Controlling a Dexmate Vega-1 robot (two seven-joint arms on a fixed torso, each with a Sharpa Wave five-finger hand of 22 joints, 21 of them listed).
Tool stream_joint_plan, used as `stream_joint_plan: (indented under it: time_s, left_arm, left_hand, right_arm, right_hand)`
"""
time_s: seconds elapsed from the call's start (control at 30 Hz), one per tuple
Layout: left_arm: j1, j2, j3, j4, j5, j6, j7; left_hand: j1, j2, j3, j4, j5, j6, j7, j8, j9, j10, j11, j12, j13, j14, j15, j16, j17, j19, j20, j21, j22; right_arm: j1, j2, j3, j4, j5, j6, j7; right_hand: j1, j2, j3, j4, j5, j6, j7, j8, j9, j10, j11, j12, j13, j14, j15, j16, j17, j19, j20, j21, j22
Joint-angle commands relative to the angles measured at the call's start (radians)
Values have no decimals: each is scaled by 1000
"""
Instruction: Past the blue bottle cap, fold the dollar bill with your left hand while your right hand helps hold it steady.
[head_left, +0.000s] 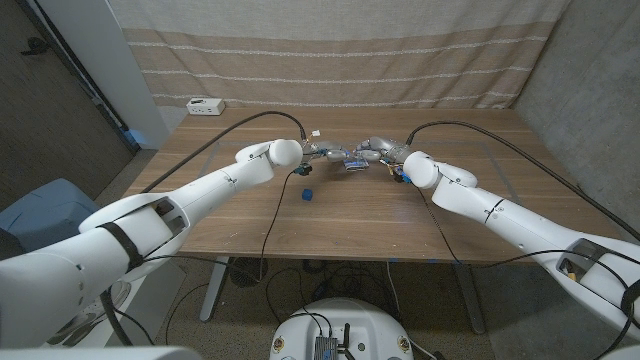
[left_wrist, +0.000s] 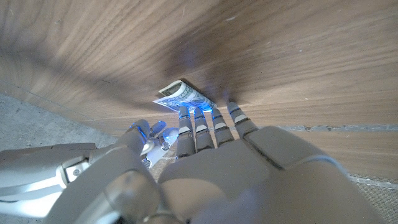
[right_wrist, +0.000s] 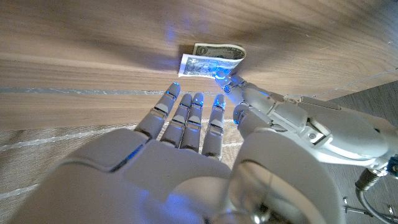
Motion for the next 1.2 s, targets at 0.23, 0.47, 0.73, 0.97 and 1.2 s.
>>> stream_joint_plan:
  time_s: [0.23,0.47,0.73,0.97,1.2]
  left_arm:
    - [14,18,-8,-10,-2,5,-11]
    - [9,13,-8,9,-2,-13,-9]
    - [2,5,-8,29,-4,-25,-8]
    - [-4,-4,-5,47,-5,-32,-9]
    - [-5,-7,-6,55,-4,-48,6]
  left_hand:
    - [-11,0,-1,5,3,5,1,1,-1,5,0,1,3,0,-5,3,1,2,-9,-4,2]
    - [-13,0,-2,6,4,6,1,2,-1,6,2,2,3,-1,-6,3,1,1,-8,-4,2]
    - [-15,0,-2,6,4,6,2,3,-1,6,0,3,3,0,-7,3,0,1,-9,-5,2]
    - [-16,0,-2,6,4,7,2,3,-1,7,2,3,2,0,-6,2,0,1,-8,-5,2]
    - [-17,0,-2,6,4,6,2,3,-1,7,1,3,2,0,-6,2,0,0,-8,-6,2]
  right_arm:
    - [29,32,-42,12,-37,-35,49]
    - [45,44,-59,29,-42,-59,73]
    - [56,49,-69,38,-49,-82,83]
    - [64,53,-78,52,-50,-96,90]
    - [72,52,-86,59,-52,-102,98]
  right_hand:
    - [14,2,8,-2,3,-7,-10,-4,3,-14,-11,-6,4,-6,-12,-1,5,-2,-14,-7,3]
    - [15,2,9,1,3,-5,-7,-4,3,-7,1,-4,4,-11,-12,-2,7,-5,-16,-9,3]
    - [14,0,7,3,2,-3,-5,-4,3,-4,9,-4,4,-11,-10,-2,8,-5,-15,-9,3]
    - [14,0,7,4,2,0,-1,-3,3,0,16,-3,4,-9,-9,-1,9,-5,-15,-9,3]
    - [14,-2,6,5,2,19,5,3,3,21,19,4,4,2,-5,3,9,-1,-13,-8,3]
